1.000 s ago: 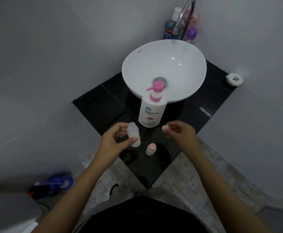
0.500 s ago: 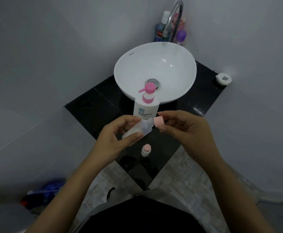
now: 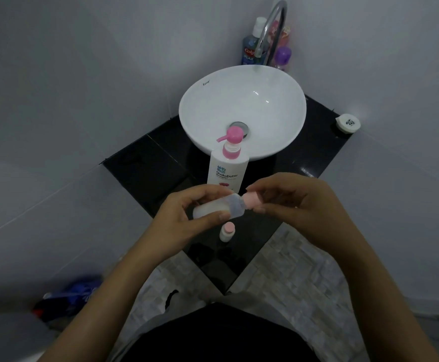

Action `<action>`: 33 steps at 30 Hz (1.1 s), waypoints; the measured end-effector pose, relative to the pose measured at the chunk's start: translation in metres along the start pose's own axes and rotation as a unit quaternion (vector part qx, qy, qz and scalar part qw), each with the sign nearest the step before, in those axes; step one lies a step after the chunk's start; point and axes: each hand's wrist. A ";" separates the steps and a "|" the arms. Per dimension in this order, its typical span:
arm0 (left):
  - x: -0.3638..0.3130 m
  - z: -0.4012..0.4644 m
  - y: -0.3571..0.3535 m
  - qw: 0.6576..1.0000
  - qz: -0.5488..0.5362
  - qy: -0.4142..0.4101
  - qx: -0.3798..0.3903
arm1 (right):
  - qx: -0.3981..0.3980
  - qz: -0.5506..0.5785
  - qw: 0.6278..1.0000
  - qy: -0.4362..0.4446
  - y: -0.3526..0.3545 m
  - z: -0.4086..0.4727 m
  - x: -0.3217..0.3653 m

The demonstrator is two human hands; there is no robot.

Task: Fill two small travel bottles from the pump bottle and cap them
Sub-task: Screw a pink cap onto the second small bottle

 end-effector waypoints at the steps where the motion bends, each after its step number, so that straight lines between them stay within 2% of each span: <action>1: -0.001 0.000 -0.001 1.000 -0.005 -0.001 -0.002 | -0.005 0.007 1.000 -0.009 -0.001 0.000 0.001; 5: -0.004 -0.001 -0.004 1.000 -0.006 -0.002 -0.010 | -0.046 -0.031 0.996 -0.071 -0.010 0.004 0.004; 9: -0.005 0.000 -0.004 1.000 -0.013 -0.002 -0.014 | -0.062 -0.006 0.996 -0.068 -0.010 0.002 0.004; 14: -0.008 -0.001 -0.004 1.000 -0.011 -0.004 -0.015 | -0.007 0.054 0.998 -0.033 -0.001 -0.004 0.005; 16: -0.008 -0.001 -0.005 1.000 -0.014 -0.004 -0.014 | -0.009 0.056 0.998 -0.031 0.000 -0.005 0.005; 19: -0.010 -0.001 -0.007 1.000 -0.010 -0.005 -0.009 | -0.049 0.069 0.994 -0.068 -0.006 -0.003 0.008; 22: -0.010 -0.001 -0.008 1.000 -0.010 -0.003 -0.006 | -0.093 0.005 0.991 -0.091 -0.011 -0.002 0.009; 27: -0.011 -0.001 -0.006 1.000 -0.013 -0.013 -0.012 | -0.009 0.007 1.000 -0.005 0.005 -0.006 0.007; 31: -0.012 -0.001 -0.006 1.000 -0.012 -0.012 -0.009 | -0.059 -0.001 0.997 -0.048 -0.006 -0.003 0.011; 33: -0.013 -0.001 -0.006 1.000 -0.017 -0.013 -0.009 | -0.059 -0.003 0.997 -0.058 -0.005 -0.002 0.011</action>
Point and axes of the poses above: each hand's wrist, its own z-axis towards the middle knuckle, its own y-axis out of the back of the hand, x = y × z, and after that the axes turned 5 degrees about x, right-handed
